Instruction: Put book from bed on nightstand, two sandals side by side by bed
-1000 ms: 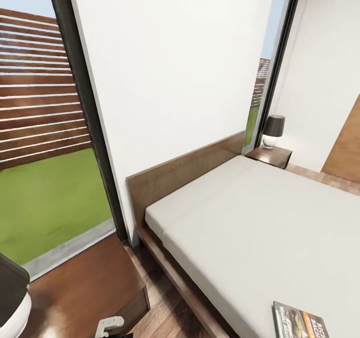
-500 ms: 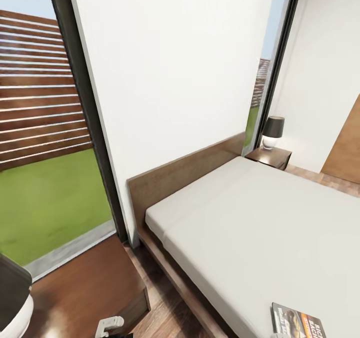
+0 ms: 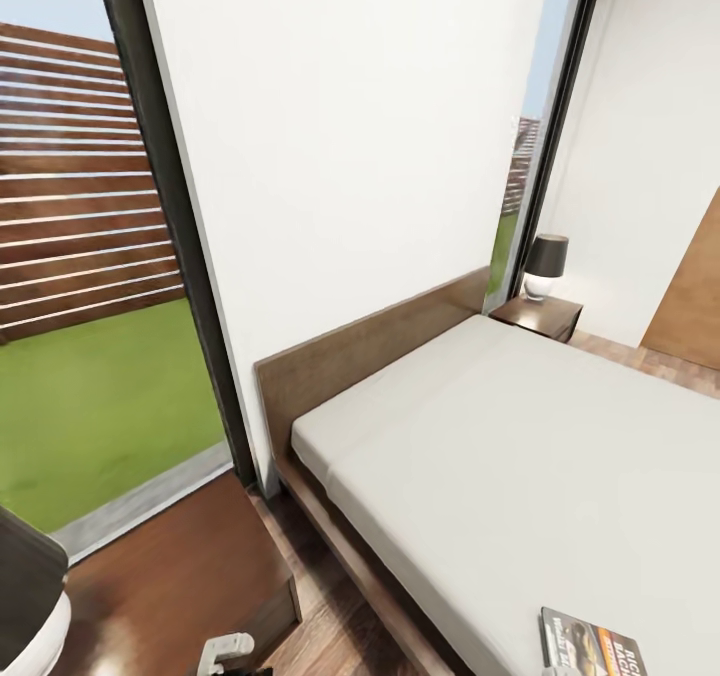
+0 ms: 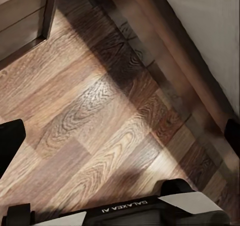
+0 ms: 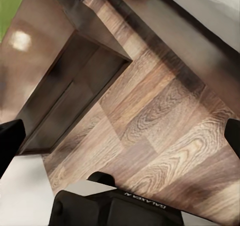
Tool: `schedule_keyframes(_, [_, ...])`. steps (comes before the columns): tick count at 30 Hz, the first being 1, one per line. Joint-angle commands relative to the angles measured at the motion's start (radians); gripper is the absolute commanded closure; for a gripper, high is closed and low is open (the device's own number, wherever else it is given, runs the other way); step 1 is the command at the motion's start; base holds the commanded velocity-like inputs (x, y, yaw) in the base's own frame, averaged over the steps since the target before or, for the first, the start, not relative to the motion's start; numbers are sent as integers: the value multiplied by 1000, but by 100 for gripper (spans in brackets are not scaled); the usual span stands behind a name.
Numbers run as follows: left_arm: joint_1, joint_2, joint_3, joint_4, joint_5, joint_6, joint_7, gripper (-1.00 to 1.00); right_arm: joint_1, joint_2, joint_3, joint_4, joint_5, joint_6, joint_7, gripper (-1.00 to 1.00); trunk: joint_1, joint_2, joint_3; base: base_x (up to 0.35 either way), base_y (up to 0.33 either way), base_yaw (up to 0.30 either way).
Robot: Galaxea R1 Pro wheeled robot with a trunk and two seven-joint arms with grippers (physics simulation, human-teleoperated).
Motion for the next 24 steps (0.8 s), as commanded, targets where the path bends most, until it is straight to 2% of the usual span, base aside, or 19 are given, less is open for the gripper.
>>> schedule_keyframes(1, [-1,-11,-8,1,-10,-2,-10,-100,-2,-1,2,5,-9,-4,4,-100,-4,6,2,0,0,0])
schedule_keyframes(3, [-1,-23,-26,0,-34,-1,-30,-100,-2,-2,1,5,-9,-4,4,-100,-11,20,8,0,0,0])
schedule_keyframes(5, [-1,-41,-48,0,-74,0,-71,-100,-2,-9,1,5,-10,-4,4,-100,-19,34,15,0,0,0])
schedule_keyframes(8, [-1,-48,-61,-19,-108,2,-148,-100,-2,-20,1,5,-10,-4,4,-100,-31,55,24,0,0,0])
schedule_keyframes(12, [-1,-32,-63,-94,-121,18,-268,-100,-2,-28,1,6,-10,-4,5,-100,-46,83,36,0,0,0])
schedule_keyframes(13, [-1,-30,-64,-106,-122,24,-279,-100,-2,-28,1,6,-10,-4,5,-100,-50,90,40,0,0,0])
schedule_keyframes(16, [-2,-21,-65,-170,-125,74,-308,-100,-2,-30,1,5,-10,-4,4,-100,-54,97,43,0,0,0])
schedule_keyframes(17, [-2,-6,-66,-187,-125,89,-313,-100,-2,-31,0,5,-10,-5,2,-100,-54,97,43,0,0,0])
schedule_keyframes(22, [-2,26,-67,-195,-124,96,-316,-100,-2,-31,1,5,-10,-5,-1,-100,-54,97,43,0,0,-24])
schedule_keyframes(24, [-2,29,-67,-194,-123,96,-316,-100,-2,-32,1,5,-10,-5,0,-100,-54,97,43,0,0,-177])
